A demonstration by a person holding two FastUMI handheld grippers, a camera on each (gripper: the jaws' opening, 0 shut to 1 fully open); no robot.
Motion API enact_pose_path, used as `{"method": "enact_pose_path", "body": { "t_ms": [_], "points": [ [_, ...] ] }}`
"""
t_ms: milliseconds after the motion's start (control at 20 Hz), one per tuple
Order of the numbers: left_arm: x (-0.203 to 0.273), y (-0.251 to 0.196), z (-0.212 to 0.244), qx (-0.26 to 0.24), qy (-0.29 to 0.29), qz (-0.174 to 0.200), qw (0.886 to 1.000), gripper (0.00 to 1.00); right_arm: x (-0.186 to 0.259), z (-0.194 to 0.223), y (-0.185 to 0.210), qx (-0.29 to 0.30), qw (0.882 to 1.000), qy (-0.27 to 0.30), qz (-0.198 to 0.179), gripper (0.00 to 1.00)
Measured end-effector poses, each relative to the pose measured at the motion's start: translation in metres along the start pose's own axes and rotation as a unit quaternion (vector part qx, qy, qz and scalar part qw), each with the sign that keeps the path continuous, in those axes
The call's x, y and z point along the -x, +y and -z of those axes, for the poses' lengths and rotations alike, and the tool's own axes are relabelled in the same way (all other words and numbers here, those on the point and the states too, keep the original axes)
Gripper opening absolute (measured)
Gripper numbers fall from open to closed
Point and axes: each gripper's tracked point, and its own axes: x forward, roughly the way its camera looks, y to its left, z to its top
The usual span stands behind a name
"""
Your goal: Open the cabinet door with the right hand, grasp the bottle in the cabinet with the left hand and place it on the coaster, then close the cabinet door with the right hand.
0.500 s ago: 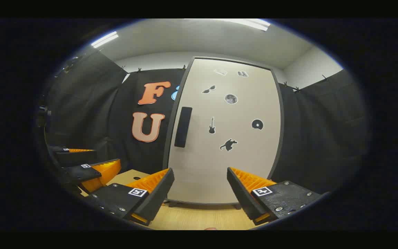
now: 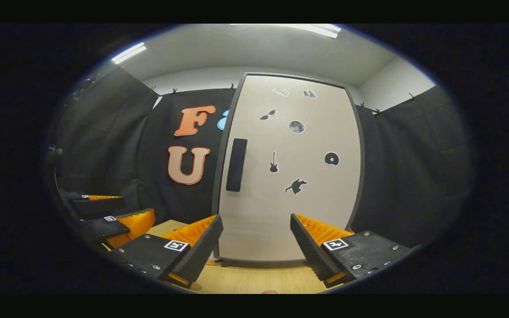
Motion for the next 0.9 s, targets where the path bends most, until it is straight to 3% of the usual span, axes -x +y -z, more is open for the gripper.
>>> {"method": "enact_pose_path", "body": {
  "t_ms": [200,500,900],
  "points": [
    [-0.008,0.006,-0.004,-0.011,-0.009,-0.01,1.0,0.96,-0.008,0.002,0.003,0.012,1.0,0.0,-0.003,0.95],
    [-0.014,0.005,-0.006,0.017,-0.007,-0.004,1.0,0.95,-0.032,-0.004,0.01,0.002,1.0,0.001,-0.011,0.95],
    [-0.023,0.019,0.0,0.012,0.005,-0.008,1.0,0.96,-0.099,-0.024,0.025,-0.026,1.0,-0.005,-0.012,0.95]
  ]
}}
